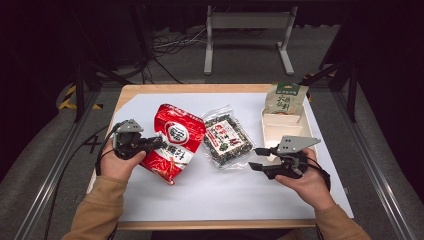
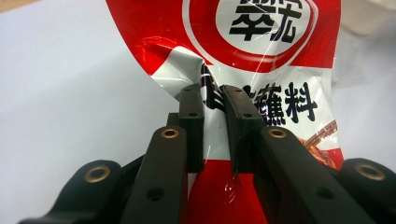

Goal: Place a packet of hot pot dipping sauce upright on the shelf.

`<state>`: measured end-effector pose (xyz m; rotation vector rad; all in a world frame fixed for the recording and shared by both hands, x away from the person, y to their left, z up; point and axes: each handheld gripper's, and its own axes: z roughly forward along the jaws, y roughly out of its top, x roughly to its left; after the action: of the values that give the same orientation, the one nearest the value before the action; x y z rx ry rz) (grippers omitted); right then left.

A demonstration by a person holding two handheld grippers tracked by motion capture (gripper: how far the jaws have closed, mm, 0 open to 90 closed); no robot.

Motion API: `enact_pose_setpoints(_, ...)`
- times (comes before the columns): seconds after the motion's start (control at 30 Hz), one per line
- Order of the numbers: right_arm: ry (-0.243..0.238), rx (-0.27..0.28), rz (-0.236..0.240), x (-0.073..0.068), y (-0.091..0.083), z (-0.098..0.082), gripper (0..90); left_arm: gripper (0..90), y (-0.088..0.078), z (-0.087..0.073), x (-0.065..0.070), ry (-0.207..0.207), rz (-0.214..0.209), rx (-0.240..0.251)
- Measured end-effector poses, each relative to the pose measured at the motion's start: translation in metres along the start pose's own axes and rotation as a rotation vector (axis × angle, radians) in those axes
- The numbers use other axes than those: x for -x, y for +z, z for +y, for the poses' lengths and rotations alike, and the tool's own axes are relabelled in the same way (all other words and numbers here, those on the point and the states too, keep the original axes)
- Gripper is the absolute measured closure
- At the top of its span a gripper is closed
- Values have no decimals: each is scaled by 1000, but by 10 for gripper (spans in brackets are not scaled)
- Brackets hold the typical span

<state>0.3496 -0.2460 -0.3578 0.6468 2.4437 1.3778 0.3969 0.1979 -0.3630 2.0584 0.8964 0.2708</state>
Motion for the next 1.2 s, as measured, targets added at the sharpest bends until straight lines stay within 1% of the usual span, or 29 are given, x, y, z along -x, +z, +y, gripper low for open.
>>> enact_pose_setpoints(0.03,6,-1,0,0,0,0,455,787,1,2,4,19,-10,5)
enact_pose_setpoints(0.07,13,0,2,-1,1,0,452,787,2,3,8,30,-31,-1)
enact_pose_setpoints(0.1,20,1,5,-1,1,0,450,787,3,4,12,46,-40,8)
enact_pose_setpoints(0.13,28,4,10,-1,1,1,448,786,3,4,12,46,-40,8)
enact_pose_setpoints(0.17,43,9,17,-2,2,2,446,787,6,6,19,65,-59,24)
enact_pose_setpoints(0.2,51,12,22,-2,2,3,445,787,7,7,25,75,-70,39)
enact_pose_setpoints(0.23,63,22,34,-3,3,4,441,787,8,8,27,88,-73,45)
enact_pose_setpoints(0.27,63,22,34,-3,3,4,441,787,8,8,27,88,-73,45)
enact_pose_setpoints(0.33,73,31,52,-6,4,7,425,787,9,11,38,101,-84,80)
enact_pose_setpoints(0.37,76,37,56,-8,5,8,416,787,9,11,38,101,-84,80)
enact_pose_setpoints(0.4,81,40,61,-9,6,9,411,787,10,12,43,110,-99,98)
enact_pose_setpoints(0.43,85,44,68,-9,7,10,407,787,12,13,47,117,-116,93)
enact_pose_setpoints(0.5,97,54,80,-11,10,11,398,787,15,13,53,129,-118,102)
enact_pose_setpoints(0.53,97,54,80,-11,10,11,398,787,15,13,53,129,-118,102)
enact_pose_setpoints(0.57,104,60,88,-12,13,12,395,787,18,13,56,128,-124,104)
enact_pose_setpoints(0.6,106,64,100,-14,18,15,392,787,19,13,58,130,-122,115)
enact_pose_setpoints(0.63,106,64,100,-14,18,15,392,787,20,13,60,129,-126,110)
enact_pose_setpoints(0.7,107,67,108,-17,22,17,388,787,24,13,64,133,-124,130)
enact_pose_setpoints(0.73,107,68,116,-18,25,18,385,787,25,13,66,127,-127,127)
enact_pose_setpoints(0.77,108,68,121,-19,27,18,383,787,26,13,68,134,-126,137)
enact_pose_setpoints(0.83,113,69,133,-21,33,20,381,787,28,14,72,134,-137,144)
enact_pose_setpoints(0.87,117,70,137,-22,35,20,379,787,28,14,74,135,-134,150)
enact_pose_setpoints(0.9,117,70,137,-22,35,20,379,787,28,14,74,135,-134,150)
enact_pose_setpoints(1.0,126,72,152,-24,42,22,377,786,30,14,79,159,-153,147)
enact_pose_setpoints(1.03,128,73,157,-25,44,22,376,786,32,14,81,155,-155,147)
enact_pose_setpoints(1.2,136,72,163,-28,51,23,377,786,34,14,84,161,-161,146)
